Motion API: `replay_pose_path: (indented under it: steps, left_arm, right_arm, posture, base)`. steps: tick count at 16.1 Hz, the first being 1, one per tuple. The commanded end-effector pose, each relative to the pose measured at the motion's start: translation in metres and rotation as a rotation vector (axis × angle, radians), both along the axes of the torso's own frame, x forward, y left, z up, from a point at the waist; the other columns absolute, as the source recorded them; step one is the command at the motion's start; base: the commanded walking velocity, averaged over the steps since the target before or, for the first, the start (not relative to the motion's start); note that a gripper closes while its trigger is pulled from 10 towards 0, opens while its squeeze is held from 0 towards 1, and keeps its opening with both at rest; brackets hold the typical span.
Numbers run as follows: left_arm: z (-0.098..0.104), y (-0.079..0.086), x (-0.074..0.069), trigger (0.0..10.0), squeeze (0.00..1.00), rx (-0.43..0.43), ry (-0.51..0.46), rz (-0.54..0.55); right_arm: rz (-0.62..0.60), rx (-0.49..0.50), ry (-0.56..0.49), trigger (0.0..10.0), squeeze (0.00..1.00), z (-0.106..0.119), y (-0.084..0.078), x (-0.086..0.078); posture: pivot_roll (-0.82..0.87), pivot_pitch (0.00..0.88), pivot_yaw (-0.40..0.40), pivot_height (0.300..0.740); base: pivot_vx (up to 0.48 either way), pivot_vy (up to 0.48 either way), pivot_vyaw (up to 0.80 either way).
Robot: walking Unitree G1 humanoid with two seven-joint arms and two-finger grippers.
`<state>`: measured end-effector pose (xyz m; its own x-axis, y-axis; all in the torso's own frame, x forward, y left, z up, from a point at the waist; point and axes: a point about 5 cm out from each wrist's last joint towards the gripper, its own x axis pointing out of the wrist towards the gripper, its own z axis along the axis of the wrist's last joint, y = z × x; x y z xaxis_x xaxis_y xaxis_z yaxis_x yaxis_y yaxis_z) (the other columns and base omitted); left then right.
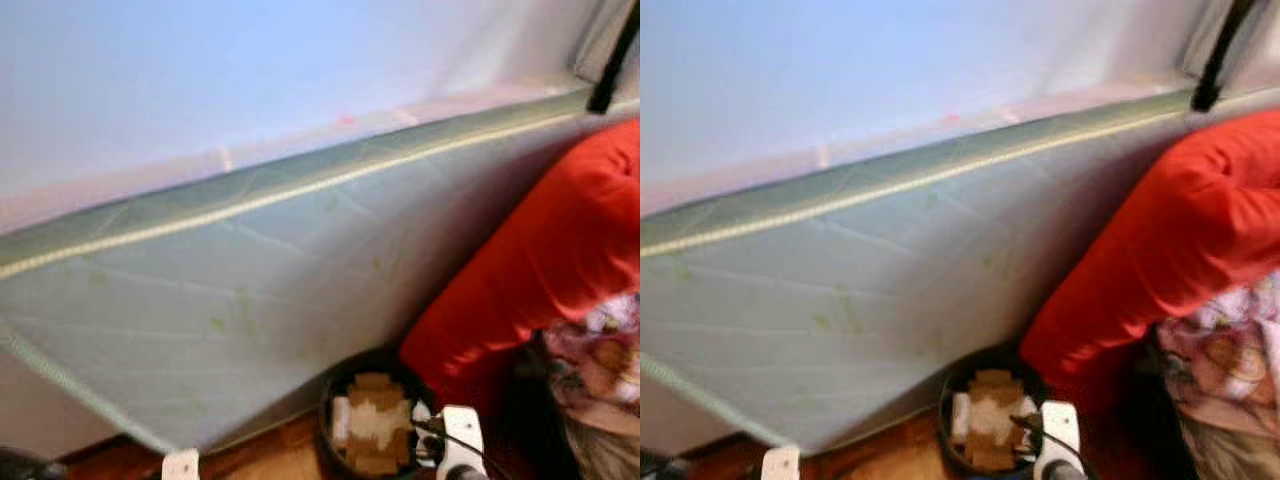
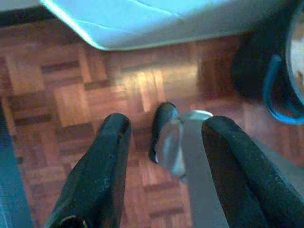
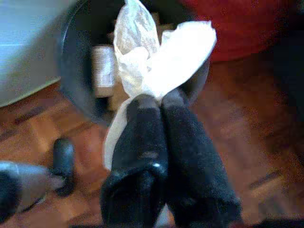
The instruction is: Clean up the room
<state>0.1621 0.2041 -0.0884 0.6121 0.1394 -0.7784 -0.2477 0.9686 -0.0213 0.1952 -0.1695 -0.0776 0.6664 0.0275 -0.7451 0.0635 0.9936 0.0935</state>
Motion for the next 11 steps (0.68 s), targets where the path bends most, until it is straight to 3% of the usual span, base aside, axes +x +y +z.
replay_pose_path:
  steps: [1,3,5,9,11]
  left_arm:
    - [-0.0005,-0.0035,0.0004,10.0,0.00,-0.010,0.003,-0.006]
    - [-0.0005,-0.0035,0.0006,10.0,0.00,-0.011,0.003,-0.005]
    - [-0.0005,-0.0036,0.0006,10.0,0.00,-0.012,0.002,-0.003]
    - [-0.0003,-0.0032,0.0008,10.0,0.00,-0.010,-0.001,0.000]
    - [-0.0002,-0.0029,0.0008,10.0,0.00,-0.010,-0.001,-0.001]
  right_arm:
    - [0.002,0.004,0.039,10.0,0.00,-0.0056,-0.0045,-0.0114]
    - [0.029,-0.008,0.031,10.0,0.00,-0.0045,-0.0041,-0.0095]
    - [0.023,-0.010,0.034,10.0,0.00,-0.0046,-0.0037,-0.0093]
    - [-0.008,0.011,0.044,10.0,0.00,-0.0060,-0.0041,-0.0118]
    - [-0.009,0.013,0.050,10.0,0.00,-0.0069,-0.0043,-0.0137]
  posture:
    - [0.10,0.091,-0.048,0.740]
    - [0.10,0.094,-0.048,0.740]
    - [0.10,0.095,-0.048,0.740]
    - [0.10,0.098,-0.047,0.740]
    - [0.10,0.098,-0.045,0.740]
  base:
    - [0.000,0.000,0.00]
    - [0.000,0.000,0.00]
    - [0.000,0.000,0.80]
    - [0.000,0.000,0.00]
    - [0.247,0.000,0.00]
